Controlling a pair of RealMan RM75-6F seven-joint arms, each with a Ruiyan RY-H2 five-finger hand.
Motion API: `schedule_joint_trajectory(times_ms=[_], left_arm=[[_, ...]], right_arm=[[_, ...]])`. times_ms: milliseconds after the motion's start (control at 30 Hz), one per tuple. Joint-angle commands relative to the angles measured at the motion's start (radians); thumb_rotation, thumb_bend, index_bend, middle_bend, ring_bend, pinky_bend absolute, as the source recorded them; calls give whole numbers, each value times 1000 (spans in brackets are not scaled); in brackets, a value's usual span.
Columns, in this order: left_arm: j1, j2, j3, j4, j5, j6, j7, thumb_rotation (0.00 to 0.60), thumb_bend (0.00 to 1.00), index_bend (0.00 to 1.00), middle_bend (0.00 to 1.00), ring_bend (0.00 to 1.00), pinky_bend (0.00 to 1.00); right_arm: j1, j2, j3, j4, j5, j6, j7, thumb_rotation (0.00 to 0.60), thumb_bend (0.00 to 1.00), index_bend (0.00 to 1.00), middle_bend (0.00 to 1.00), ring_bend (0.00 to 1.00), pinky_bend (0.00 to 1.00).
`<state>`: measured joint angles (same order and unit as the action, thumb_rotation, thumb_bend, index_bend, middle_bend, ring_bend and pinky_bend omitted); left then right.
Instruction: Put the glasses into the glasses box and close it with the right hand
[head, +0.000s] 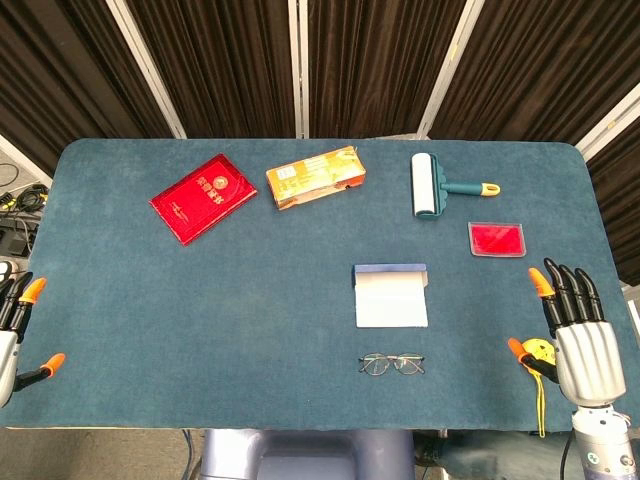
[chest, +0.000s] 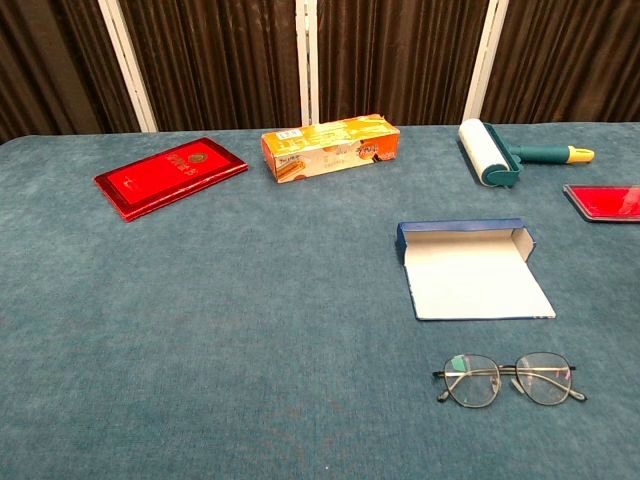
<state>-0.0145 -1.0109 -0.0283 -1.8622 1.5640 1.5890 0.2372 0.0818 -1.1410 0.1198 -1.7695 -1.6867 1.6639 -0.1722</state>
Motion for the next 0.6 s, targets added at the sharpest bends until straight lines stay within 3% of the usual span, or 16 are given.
schedule_joint_trajectory(times_ms=[33, 300, 467, 600], left_arm=[[-1, 0, 0, 1, -2, -3, 0, 600, 0, 0, 0, 0, 0], [-4, 1, -1, -4, -8, -10, -1, 600, 0, 0, 0, 0, 0], [-5, 8, -5, -19, -3, -6, -5, 600, 0, 0, 0, 0, 0], [-15, 8, -11, -19, -31, -30, -5, 600, 0, 0, 0, 0, 0]], right_arm=[[1, -1, -2, 1, 1, -4, -4, 600, 0, 0, 0, 0, 0], [12, -11, -21, 5, 1, -49, -21, 600, 0, 0, 0, 0, 0], [71, -7, -68, -12, -6, -206, -22, 600, 0, 27, 0, 0, 0], [154, -3, -88, -39, 8, -381, -38, 600, 0, 261, 0, 0, 0]])
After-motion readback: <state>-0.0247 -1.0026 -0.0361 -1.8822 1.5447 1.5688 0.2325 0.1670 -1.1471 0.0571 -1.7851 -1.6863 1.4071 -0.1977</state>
